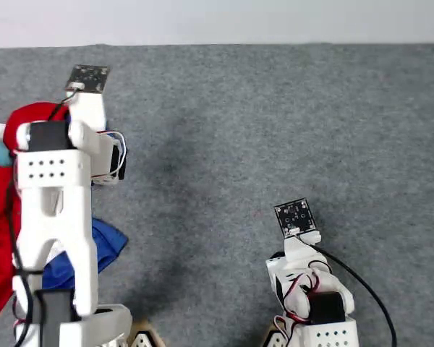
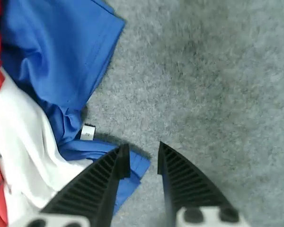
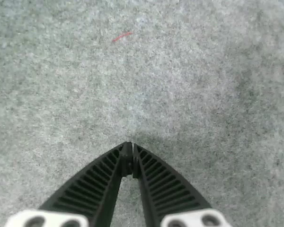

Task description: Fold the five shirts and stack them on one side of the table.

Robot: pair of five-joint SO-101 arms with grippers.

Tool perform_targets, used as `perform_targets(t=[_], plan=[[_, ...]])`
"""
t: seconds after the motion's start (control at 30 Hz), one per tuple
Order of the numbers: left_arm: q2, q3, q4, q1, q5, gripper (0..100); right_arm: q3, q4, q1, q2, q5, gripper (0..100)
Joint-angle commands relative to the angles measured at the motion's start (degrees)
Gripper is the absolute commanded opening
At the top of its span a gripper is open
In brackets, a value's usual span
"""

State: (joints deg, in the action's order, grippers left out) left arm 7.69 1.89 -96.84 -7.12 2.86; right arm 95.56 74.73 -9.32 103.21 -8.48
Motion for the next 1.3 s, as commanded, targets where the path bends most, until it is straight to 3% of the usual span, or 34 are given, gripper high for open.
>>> perform_targets(t=[0.0, 0.2, 0.4, 1.0, 1.27], plan=[[-1.8, -2.0, 4.0, -0.4, 2.5, 11, 0.9, 0.1, 0.5, 0.7, -0.6, 0.9], [-3.8, -2.0, 13.7, 0.0, 2.8, 0, 0.9, 0.1, 0.5, 0.7, -0.6, 0.9], [-8.9, -2.1, 19.4, -0.2, 3.3, 0, 0.9, 0.1, 0.5, 0.7, -0.6, 0.9], [-17.8, -10.2, 22.1, 0.4, 23.9, 1, 0.9, 0.1, 0.5, 0.7, -0.6, 0.9], [-26.6, -22.6, 13.0, -4.4, 27.2, 22, 0.9, 0.1, 0.5, 0.7, -0.6, 0.9]])
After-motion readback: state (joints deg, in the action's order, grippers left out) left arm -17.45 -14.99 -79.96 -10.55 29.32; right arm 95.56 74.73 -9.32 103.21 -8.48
